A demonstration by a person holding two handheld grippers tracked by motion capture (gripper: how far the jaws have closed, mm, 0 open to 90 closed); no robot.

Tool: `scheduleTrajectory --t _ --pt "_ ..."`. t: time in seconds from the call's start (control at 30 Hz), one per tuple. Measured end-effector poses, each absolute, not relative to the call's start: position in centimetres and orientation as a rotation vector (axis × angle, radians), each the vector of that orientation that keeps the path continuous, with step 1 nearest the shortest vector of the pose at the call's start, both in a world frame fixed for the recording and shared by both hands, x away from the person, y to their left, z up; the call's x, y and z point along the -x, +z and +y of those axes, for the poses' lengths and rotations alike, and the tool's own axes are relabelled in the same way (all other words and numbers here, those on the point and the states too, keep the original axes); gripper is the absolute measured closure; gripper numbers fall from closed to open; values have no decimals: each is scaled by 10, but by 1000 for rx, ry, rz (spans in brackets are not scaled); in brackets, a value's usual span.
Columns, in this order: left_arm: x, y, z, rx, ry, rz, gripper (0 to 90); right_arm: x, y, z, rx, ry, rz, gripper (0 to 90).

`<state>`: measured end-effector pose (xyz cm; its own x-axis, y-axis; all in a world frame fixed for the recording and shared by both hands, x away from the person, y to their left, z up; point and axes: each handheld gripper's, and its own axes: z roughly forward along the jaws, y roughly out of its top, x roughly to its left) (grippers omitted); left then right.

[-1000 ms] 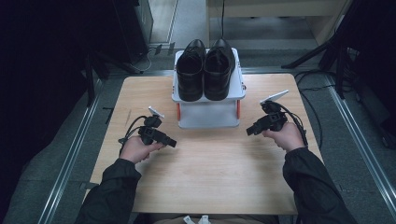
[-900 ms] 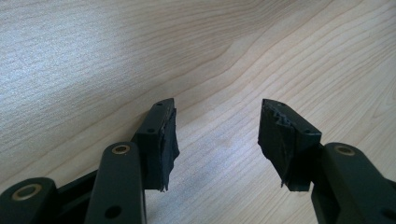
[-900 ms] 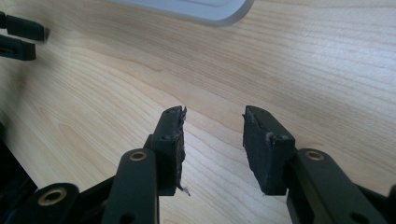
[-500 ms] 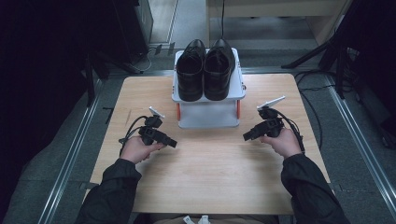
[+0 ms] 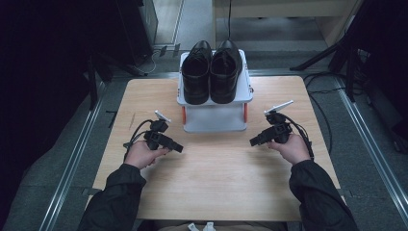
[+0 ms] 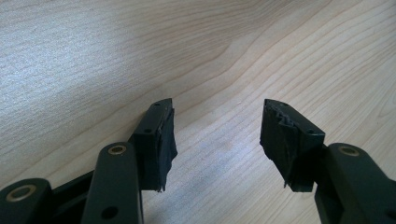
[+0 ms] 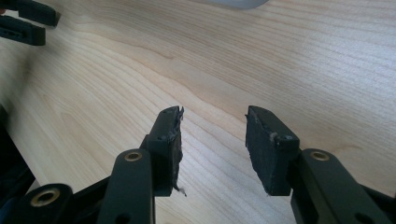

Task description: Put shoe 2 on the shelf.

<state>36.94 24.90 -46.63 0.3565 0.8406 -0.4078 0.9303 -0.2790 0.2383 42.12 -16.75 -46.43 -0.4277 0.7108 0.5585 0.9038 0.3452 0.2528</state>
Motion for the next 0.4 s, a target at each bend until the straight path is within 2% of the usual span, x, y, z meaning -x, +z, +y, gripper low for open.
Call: scheduleTrajectory --t 0.4 --pt "-369 -468 244 -2202 -272 1524 430 -420 -467 -171 1429 -772 -2256 566"
